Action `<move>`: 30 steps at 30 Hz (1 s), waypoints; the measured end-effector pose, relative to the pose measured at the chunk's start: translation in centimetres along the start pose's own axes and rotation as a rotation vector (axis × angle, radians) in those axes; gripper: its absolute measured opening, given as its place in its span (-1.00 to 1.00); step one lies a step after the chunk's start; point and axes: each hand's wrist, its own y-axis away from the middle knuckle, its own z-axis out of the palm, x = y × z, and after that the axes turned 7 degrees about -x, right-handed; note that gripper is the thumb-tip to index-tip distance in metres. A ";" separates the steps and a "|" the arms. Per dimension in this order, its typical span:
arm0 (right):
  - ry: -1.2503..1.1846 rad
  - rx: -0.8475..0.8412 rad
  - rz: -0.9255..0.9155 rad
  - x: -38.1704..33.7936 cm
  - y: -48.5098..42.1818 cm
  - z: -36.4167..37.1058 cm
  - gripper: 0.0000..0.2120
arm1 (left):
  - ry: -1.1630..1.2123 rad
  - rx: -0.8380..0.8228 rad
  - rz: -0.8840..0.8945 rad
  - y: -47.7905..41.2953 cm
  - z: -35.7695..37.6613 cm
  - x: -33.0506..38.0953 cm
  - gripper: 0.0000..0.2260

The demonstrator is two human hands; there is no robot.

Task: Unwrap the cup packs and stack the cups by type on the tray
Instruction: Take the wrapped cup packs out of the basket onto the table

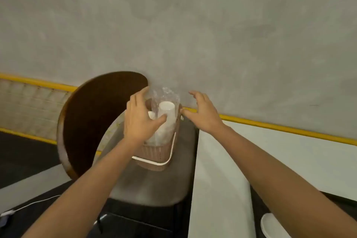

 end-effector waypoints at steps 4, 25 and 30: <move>-0.012 -0.040 -0.012 -1.2 -1.5 2.2 -0.40 | 0.118 -0.084 -0.011 -0.4 1.4 -2.8 -0.20; 0.062 -0.221 0.063 -0.2 -6.5 7.9 -0.33 | 0.352 -0.371 -0.144 -2.8 6.7 -4.6 -0.34; 0.025 -0.217 0.106 0.2 -7.0 8.4 -0.30 | 0.348 -0.396 -0.143 -2.7 7.2 -4.8 -0.37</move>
